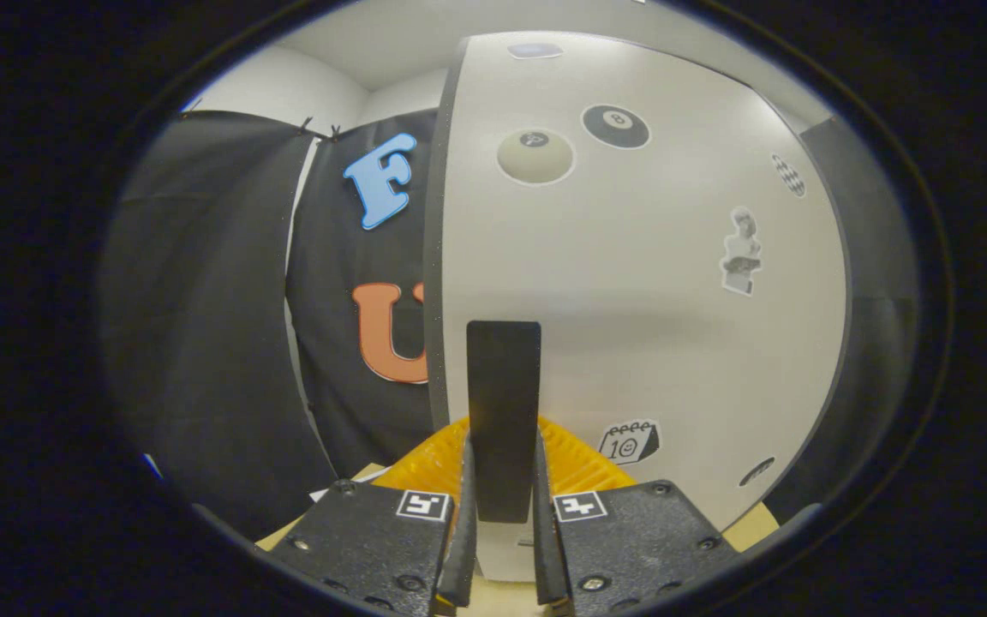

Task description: Open the shoe cabinet door, grab the shoes and put them into the shoe cabinet, then close the shoe cabinet door.

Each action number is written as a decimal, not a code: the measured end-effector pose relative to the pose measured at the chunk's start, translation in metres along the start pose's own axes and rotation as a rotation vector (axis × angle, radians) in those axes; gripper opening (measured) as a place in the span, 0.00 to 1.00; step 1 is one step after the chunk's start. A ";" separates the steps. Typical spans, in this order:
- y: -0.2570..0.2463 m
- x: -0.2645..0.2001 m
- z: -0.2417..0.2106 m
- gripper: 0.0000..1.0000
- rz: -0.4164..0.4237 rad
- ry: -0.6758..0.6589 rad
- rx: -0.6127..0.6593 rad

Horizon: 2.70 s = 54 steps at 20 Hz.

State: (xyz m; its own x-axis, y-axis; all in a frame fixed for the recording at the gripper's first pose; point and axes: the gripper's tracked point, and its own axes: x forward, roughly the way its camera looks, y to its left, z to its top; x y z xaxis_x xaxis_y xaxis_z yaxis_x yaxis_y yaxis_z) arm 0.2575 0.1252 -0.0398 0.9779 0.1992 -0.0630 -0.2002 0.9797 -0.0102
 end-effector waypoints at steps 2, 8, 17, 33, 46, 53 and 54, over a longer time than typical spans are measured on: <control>0.002 -0.011 0.000 0.31 0.033 0.003 -0.003; 0.005 -0.057 -0.001 0.31 0.086 -0.001 -0.009; -0.021 -0.127 -0.004 0.28 0.180 0.021 -0.028; -0.125 -0.234 -0.012 0.27 0.159 0.008 -0.034; -0.203 -0.262 -0.015 0.16 0.034 0.008 -0.068; -0.286 -0.268 -0.011 0.10 -0.113 -0.014 -0.038; -0.302 -0.270 -0.011 0.09 -0.137 -0.022 -0.030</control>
State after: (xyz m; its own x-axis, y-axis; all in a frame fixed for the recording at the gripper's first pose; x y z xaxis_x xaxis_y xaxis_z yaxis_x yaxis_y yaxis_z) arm 0.0536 -0.2242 -0.0312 0.9972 0.0642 -0.0373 -0.0660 0.9967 -0.0475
